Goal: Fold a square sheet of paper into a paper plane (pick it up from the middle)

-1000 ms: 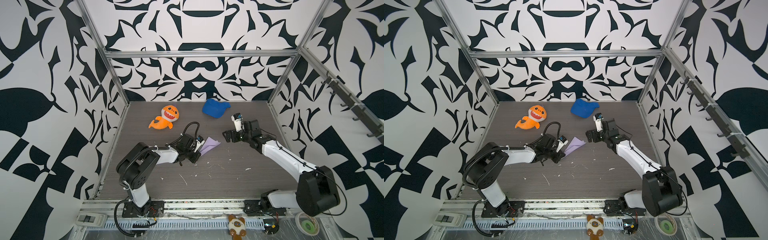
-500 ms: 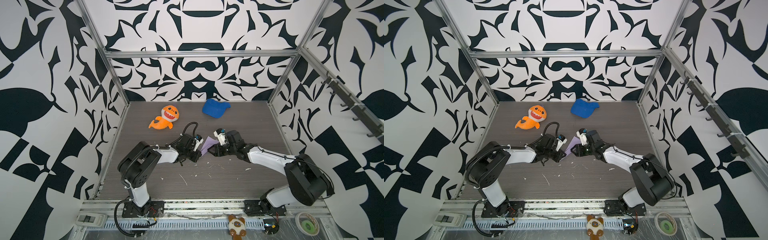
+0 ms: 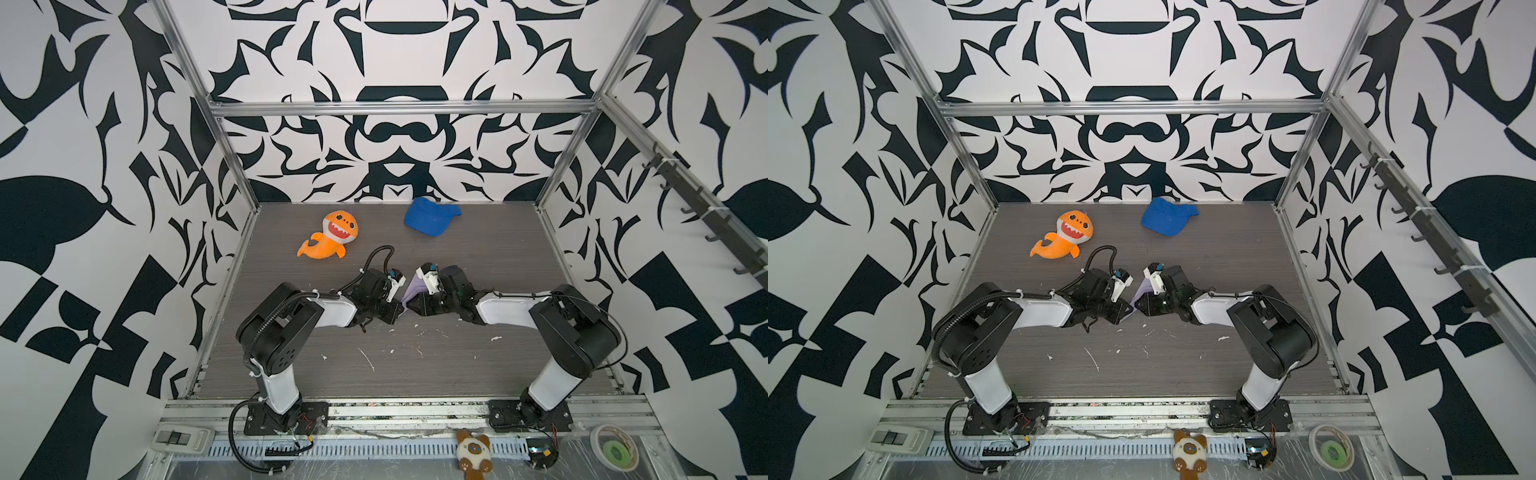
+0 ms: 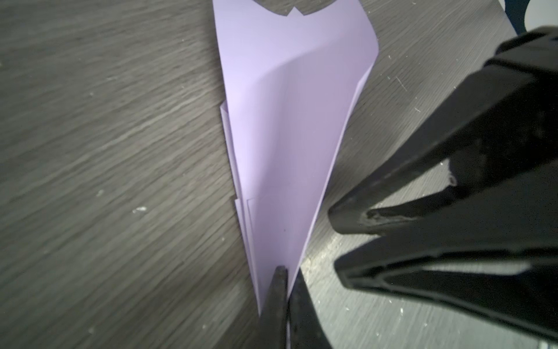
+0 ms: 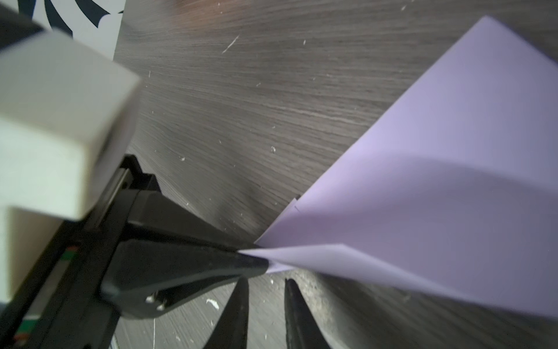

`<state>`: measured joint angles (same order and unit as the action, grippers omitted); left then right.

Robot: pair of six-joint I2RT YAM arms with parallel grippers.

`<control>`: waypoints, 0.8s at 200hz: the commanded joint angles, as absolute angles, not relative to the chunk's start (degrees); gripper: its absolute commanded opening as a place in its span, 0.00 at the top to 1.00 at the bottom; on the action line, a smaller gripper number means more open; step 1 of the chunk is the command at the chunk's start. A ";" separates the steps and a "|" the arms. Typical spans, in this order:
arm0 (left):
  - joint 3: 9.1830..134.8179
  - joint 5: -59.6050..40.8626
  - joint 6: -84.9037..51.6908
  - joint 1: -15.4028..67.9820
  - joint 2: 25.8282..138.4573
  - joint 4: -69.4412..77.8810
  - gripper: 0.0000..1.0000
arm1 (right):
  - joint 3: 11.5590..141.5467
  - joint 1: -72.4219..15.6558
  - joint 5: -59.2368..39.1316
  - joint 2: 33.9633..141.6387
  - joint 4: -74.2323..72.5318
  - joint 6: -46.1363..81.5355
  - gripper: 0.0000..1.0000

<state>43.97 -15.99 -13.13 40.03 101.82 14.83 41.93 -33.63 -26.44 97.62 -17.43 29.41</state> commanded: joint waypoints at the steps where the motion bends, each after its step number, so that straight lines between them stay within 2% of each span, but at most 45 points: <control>1: 41.93 -14.90 -13.54 39.90 104.50 10.81 0.92 | 44.55 -33.62 -27.45 97.88 -21.10 28.87 0.75; 160: 42.54 -13.93 -13.27 39.90 105.66 8.02 0.87 | 45.87 -29.97 -29.50 103.06 -25.21 32.04 0.76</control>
